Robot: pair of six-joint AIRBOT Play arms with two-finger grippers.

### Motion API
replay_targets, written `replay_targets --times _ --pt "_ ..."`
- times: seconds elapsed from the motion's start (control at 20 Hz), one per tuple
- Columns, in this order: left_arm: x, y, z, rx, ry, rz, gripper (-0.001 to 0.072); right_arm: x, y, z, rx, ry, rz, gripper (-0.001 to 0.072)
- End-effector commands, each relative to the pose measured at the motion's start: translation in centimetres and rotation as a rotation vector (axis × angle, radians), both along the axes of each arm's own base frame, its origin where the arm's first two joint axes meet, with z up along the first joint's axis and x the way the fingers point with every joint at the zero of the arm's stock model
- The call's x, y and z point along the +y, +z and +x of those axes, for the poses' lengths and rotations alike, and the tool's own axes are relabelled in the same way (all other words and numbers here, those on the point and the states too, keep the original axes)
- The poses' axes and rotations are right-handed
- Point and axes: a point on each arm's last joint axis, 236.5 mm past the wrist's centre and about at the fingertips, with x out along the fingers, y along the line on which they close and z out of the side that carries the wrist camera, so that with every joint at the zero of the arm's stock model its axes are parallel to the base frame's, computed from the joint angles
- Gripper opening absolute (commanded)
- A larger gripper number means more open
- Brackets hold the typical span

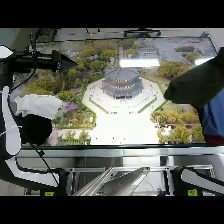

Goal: Fold the shirts.

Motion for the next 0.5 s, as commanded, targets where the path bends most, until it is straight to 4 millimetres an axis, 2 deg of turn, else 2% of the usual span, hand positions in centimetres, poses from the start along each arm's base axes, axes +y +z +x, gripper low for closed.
replay_targets --times 0.0,0.1,0.15,0.2,0.3,0.4,0.45 --pt "0.1 0.2 0.8 0.0 0.037 -0.009 0.0009 -8.9 4.1 2.1 -0.176 -0.129 -0.041 0.0019" --pt "0.4 0.4 1.7 -0.019 0.073 -0.014 0.0009 -12.3 6.8 4.3 -0.252 -0.174 -0.048 0.0018" --pt "0.5 0.5 2.1 -0.029 0.091 -0.016 0.0009 -13.9 7.2 4.8 -0.273 -0.199 -0.052 0.0019" --pt "0.6 0.6 2.5 -0.037 0.106 -0.018 0.0009 -15.4 6.4 4.8 -0.264 -0.235 -0.033 0.0019" --pt "0.7 0.7 3.0 -0.048 0.125 -0.02 0.0009 -17.6 1.6 3.3 -0.153 -0.297 0.04 0.0019" --pt "0.7 0.7 3.0 -0.047 0.123 -0.019 0.0009 -17.8 -4.1 -0.7 0.024 -0.308 0.143 0.0019" --pt "0.7 0.7 2.9 -0.046 0.122 -0.019 0.0009 -17.6 -6.3 -2.8 0.097 -0.325 0.196 0.002"
